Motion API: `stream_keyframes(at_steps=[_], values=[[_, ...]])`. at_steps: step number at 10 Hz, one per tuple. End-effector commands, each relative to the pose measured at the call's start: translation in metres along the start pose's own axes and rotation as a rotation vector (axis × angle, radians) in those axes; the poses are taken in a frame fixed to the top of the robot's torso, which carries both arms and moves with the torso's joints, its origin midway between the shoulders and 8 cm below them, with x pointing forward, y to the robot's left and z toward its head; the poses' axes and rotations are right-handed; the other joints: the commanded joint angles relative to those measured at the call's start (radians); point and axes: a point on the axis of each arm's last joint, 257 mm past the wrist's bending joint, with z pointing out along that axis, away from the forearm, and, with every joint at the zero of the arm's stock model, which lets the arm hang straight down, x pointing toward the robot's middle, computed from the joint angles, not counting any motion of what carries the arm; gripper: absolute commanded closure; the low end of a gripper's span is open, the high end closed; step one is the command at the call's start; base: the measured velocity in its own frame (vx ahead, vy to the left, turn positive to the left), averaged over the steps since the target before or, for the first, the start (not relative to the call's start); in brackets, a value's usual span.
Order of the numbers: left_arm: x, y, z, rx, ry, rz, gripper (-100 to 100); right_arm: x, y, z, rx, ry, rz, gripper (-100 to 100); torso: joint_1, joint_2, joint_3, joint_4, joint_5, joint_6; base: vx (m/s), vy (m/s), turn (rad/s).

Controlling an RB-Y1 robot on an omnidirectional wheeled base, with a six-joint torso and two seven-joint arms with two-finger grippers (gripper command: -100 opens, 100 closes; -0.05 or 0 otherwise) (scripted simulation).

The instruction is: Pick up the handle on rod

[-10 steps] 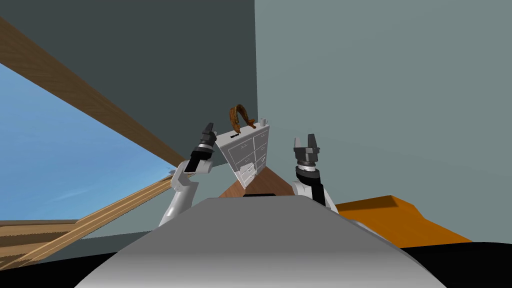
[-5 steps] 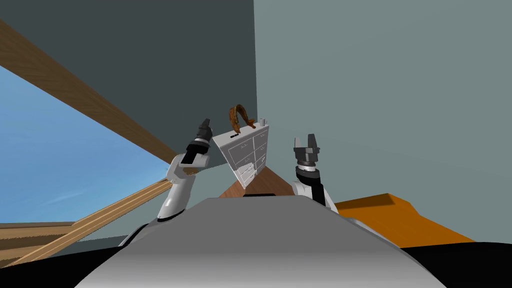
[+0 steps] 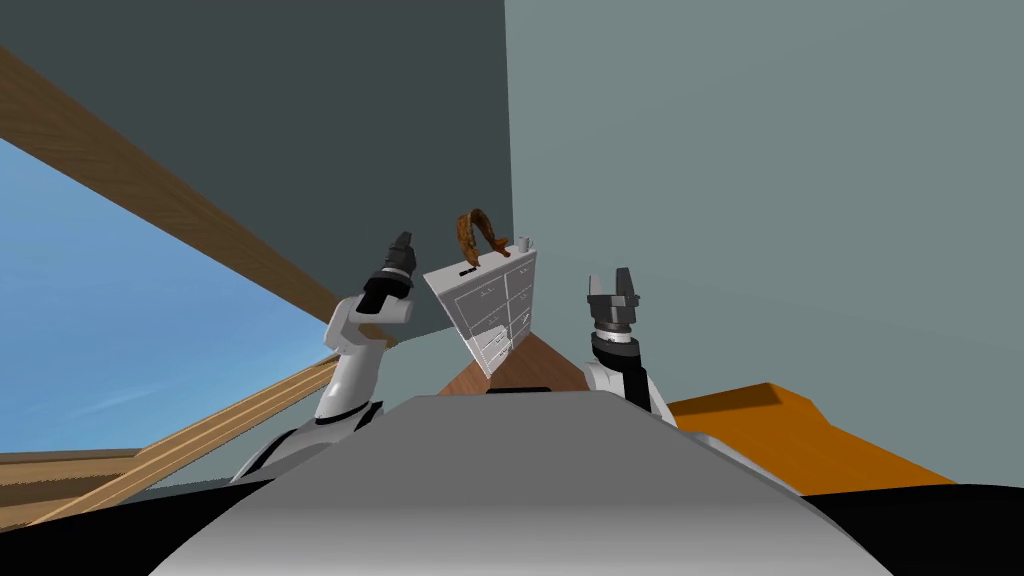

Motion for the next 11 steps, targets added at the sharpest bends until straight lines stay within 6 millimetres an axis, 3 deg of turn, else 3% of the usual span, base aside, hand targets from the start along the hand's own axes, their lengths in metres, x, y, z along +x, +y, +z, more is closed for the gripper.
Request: stream_keyframes(at_steps=[1,3,4,6,7,9,10,11], values=[[-0.028,0.003,0.015,-0.032,-0.045,0.039,-100,0.000,0.000,0.000,0.000,0.000,0.000,0,0.000,0.000,0.000,0.000,0.000,0.000,-0.003,-0.008,-0.057],[-0.030,0.009,0.017,-0.066,-0.052,0.034,-100,0.000,0.000,0.000,0.000,0.000,0.000,0,0.000,0.000,0.000,0.000,0.000,0.000,-0.004,-0.007,-0.018],[-0.061,0.006,0.030,-0.083,-0.102,0.064,-100,0.000,0.000,0.000,0.000,0.000,0.000,0,0.000,0.000,0.000,0.000,0.000,0.000,-0.006,-0.015,-0.074],[-0.063,0.014,0.031,-0.124,-0.108,0.059,-100,0.000,0.000,0.000,0.000,0.000,0.000,0,-0.001,0.000,0.000,0.000,0.000,0.000,-0.005,-0.011,-0.015],[-0.095,0.012,0.041,-0.145,-0.162,0.083,-100,0.000,0.000,0.000,0.000,0.000,0.000,0,0.000,0.000,0.000,0.000,0.000,0.000,-0.008,-0.021,-0.074],[-0.097,0.019,0.041,-0.185,-0.170,0.075,-100,0.000,0.000,0.000,0.000,0.000,0.000,0,-0.001,0.000,0.000,0.000,0.000,0.000,-0.001,-0.013,-0.024],[-0.131,0.017,0.048,-0.208,-0.226,0.092,-100,0.000,0.000,0.000,0.000,0.000,0.000,0,-0.001,0.000,0.000,0.000,0.000,0.000,0.002,-0.028,-0.085],[-0.133,0.018,0.050,-0.226,-0.233,0.083,-100,0.000,0.000,0.000,0.000,0.000,0.000,0,-0.001,0.000,0.000,0.000,0.000,0.000,-0.001,-0.024,-0.053]])
